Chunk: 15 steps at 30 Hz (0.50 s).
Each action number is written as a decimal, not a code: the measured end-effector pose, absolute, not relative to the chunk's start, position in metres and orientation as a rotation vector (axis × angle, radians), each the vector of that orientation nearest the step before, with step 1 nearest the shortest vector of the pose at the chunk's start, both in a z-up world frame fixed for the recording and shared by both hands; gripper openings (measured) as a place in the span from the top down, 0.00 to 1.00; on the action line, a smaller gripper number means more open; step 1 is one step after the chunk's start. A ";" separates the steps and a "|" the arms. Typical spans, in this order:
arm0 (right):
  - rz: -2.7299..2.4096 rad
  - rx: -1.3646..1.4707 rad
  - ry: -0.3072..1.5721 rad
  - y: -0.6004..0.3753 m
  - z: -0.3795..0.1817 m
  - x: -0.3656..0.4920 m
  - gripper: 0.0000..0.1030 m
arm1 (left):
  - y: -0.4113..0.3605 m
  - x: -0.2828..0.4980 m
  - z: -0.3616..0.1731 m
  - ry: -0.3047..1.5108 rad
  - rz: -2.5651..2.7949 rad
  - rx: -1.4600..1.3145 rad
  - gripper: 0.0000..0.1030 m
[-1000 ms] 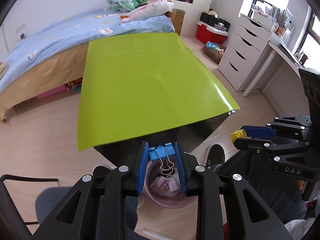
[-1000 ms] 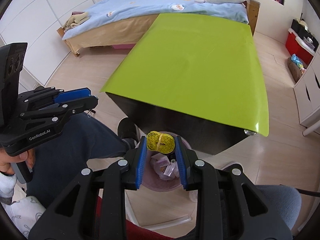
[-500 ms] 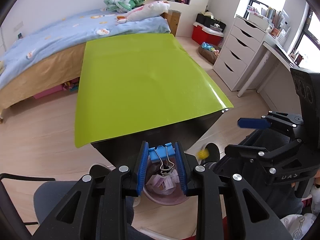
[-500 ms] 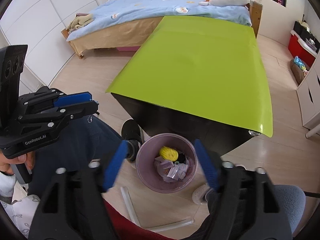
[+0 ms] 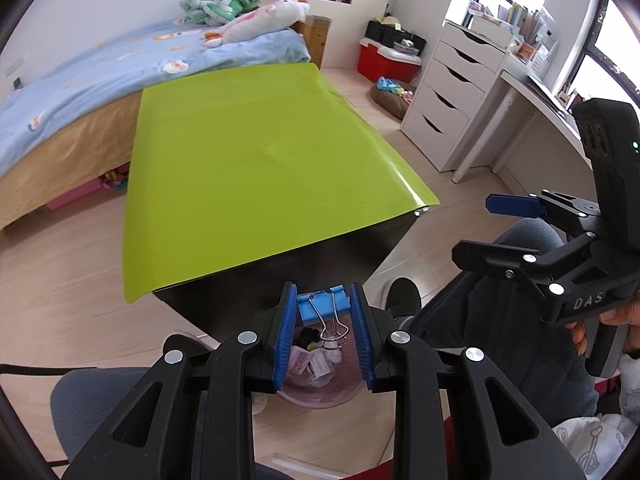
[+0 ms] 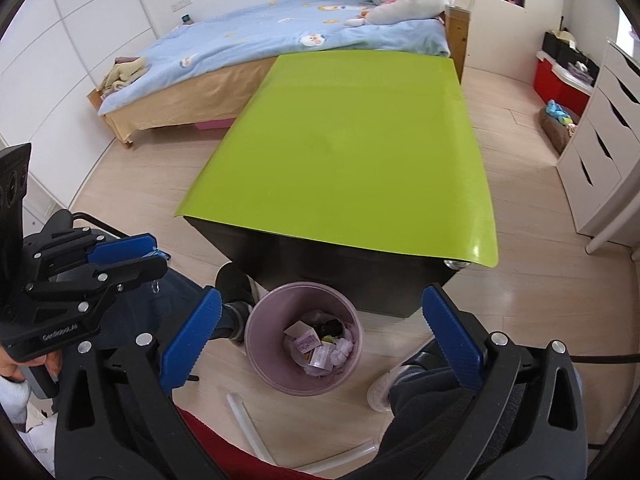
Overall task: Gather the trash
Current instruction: 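Carry both items over the wastebasket and open both tools to drop them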
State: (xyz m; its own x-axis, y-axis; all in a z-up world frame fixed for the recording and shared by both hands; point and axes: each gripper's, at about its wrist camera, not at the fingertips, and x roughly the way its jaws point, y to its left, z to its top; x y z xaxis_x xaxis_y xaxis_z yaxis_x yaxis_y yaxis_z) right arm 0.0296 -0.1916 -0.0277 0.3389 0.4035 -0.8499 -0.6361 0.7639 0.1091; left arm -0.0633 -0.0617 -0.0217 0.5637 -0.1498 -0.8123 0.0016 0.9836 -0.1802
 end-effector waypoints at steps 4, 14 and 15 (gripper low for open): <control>0.676 -0.250 1.023 -0.194 -0.025 0.031 0.04 | -0.069 -0.061 -0.022 0.972 -0.118 -0.167 0.72; 0.659 -0.241 1.022 -0.199 -0.024 0.032 0.03 | -0.066 -0.058 -0.024 0.966 -0.087 -0.180 0.08; 0.660 -0.241 1.023 -0.198 -0.025 0.032 0.03 | -0.065 -0.058 -0.023 0.966 -0.083 -0.183 0.08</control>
